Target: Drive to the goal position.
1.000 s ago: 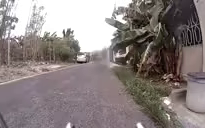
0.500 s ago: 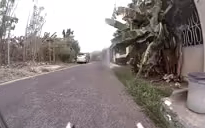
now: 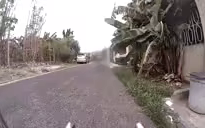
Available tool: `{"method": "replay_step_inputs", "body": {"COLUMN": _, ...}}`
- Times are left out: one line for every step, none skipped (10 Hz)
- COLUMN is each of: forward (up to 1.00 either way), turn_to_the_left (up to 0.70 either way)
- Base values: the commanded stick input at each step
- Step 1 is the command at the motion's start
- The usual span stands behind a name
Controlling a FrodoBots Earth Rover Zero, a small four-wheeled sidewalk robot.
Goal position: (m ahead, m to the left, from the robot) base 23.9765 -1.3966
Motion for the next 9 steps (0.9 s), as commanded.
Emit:
{"method": "replay_step_inputs", "body": {"forward": 0.09, "turn_to_the_left": 0.00}}
{"method": "replay_step_inputs", "body": {"forward": 0.10, "turn_to_the_left": 0.01}}
{"method": "replay_step_inputs", "body": {"forward": 0.09, "turn_to_the_left": 0.01}}
{"method": "replay_step_inputs", "body": {"forward": 0.10, "turn_to_the_left": 0.01}}
{"method": "replay_step_inputs", "body": {"forward": 0.09, "turn_to_the_left": 0.01}}
{"method": "replay_step_inputs", "body": {"forward": 0.09, "turn_to_the_left": 0.01}}
{"method": "replay_step_inputs", "body": {"forward": 0.10, "turn_to_the_left": 0.01}}
{"method": "replay_step_inputs", "body": {"forward": 0.11, "turn_to_the_left": 0.01}}
{"method": "replay_step_inputs", "body": {"forward": 0.09, "turn_to_the_left": 0.01}}
